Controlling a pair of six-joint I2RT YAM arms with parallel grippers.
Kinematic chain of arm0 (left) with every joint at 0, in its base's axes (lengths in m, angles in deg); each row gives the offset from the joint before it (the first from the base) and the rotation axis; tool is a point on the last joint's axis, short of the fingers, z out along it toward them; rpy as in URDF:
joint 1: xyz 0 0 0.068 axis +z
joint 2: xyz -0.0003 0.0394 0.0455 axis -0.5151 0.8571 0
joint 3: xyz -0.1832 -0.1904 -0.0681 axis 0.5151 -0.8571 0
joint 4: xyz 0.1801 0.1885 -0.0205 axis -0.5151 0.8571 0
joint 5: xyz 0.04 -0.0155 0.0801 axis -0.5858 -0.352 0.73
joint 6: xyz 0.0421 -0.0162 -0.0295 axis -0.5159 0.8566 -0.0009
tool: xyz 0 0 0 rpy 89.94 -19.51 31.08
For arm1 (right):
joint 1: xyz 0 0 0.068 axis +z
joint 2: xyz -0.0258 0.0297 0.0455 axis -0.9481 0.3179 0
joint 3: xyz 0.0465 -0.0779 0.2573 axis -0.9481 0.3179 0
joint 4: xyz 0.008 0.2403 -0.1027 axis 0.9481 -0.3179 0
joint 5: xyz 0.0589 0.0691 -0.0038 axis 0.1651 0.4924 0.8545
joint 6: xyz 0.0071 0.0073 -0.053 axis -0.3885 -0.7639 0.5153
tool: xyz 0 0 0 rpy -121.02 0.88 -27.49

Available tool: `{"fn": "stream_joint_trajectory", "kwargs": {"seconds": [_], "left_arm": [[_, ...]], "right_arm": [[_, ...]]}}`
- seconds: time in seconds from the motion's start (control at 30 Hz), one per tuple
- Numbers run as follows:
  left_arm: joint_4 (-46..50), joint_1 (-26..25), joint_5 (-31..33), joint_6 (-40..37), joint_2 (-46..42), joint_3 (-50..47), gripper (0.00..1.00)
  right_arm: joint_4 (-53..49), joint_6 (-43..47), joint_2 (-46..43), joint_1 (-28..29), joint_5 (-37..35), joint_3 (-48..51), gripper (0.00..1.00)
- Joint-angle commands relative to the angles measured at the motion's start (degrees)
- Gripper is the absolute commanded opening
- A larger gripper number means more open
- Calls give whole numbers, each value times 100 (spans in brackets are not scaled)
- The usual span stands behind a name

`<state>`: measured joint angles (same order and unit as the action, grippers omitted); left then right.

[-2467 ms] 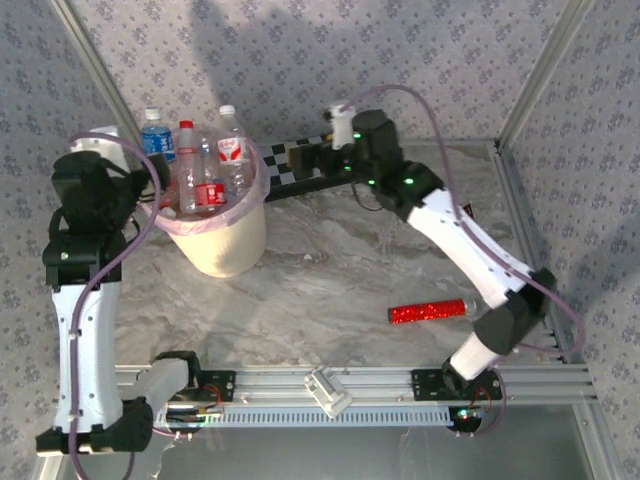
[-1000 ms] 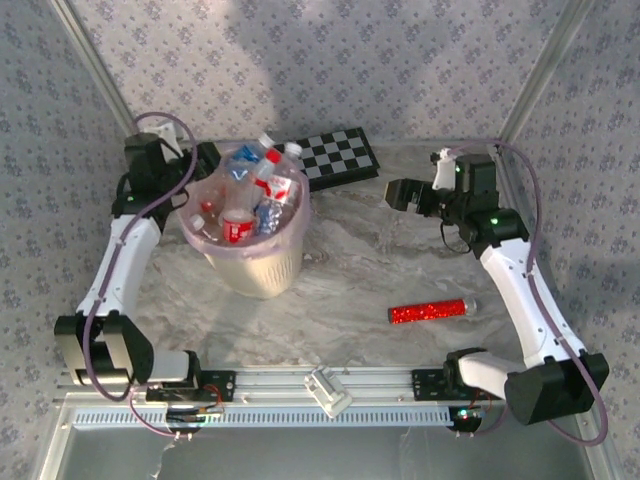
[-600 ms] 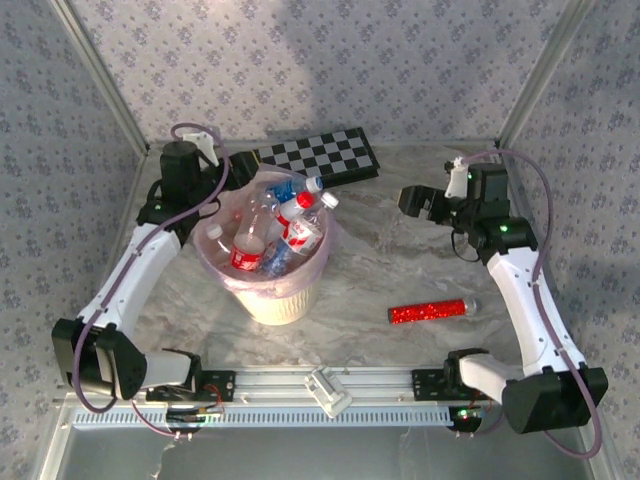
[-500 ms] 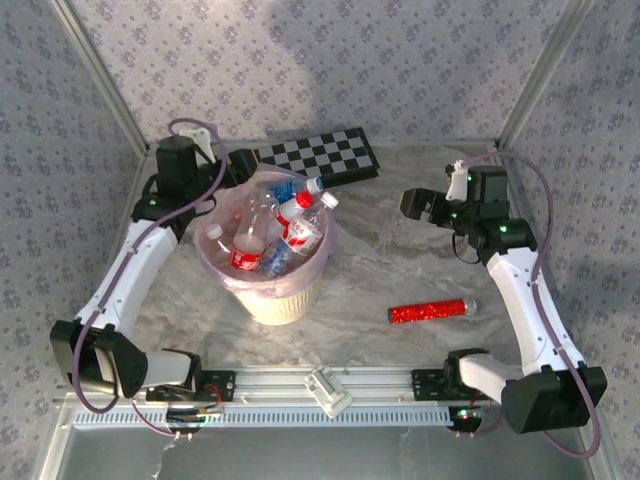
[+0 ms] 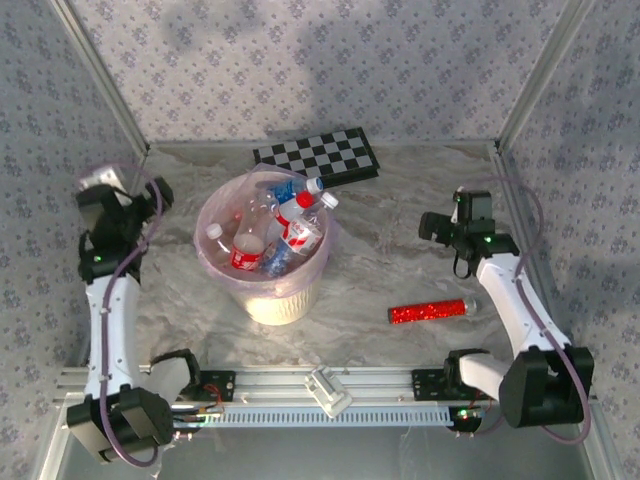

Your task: Put the plastic bottles in the bin

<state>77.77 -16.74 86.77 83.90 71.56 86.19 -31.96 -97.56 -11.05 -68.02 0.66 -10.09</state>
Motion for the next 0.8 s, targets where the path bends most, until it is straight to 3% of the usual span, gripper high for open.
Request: {"fn": "stream_joint_trajectory", "kwargs": {"seconds": [0.0, 0.13, 0.27, 0.43, 0.63, 0.77], "left_arm": [[-785, 0, 479, 30, 129, -866, 100], [-1926, -75, 765, 149, 260, -1857, 100], [-2657, -188, 834, -59, 528, -2347, 100], [-3945, -357, 751, -386, 1117, -2841, 100], [-5487, -588, 1134, -562, 1898, -3232, 100], [-5927, -667, 1160, -527, 2370, -3155, 100]], "right_arm": [[885, 187, 281, -28, -1141, 386, 100], [1785, 140, 681, -18, -1718, 837, 100], [2839, 301, 1111, -10, -1741, 1234, 100], [3997, 525, 1528, 5, -1895, 1601, 100], [5292, 899, 1426, 51, -1848, 2111, 100], [5753, 1019, 1435, -4, -1816, 2255, 100]]}}
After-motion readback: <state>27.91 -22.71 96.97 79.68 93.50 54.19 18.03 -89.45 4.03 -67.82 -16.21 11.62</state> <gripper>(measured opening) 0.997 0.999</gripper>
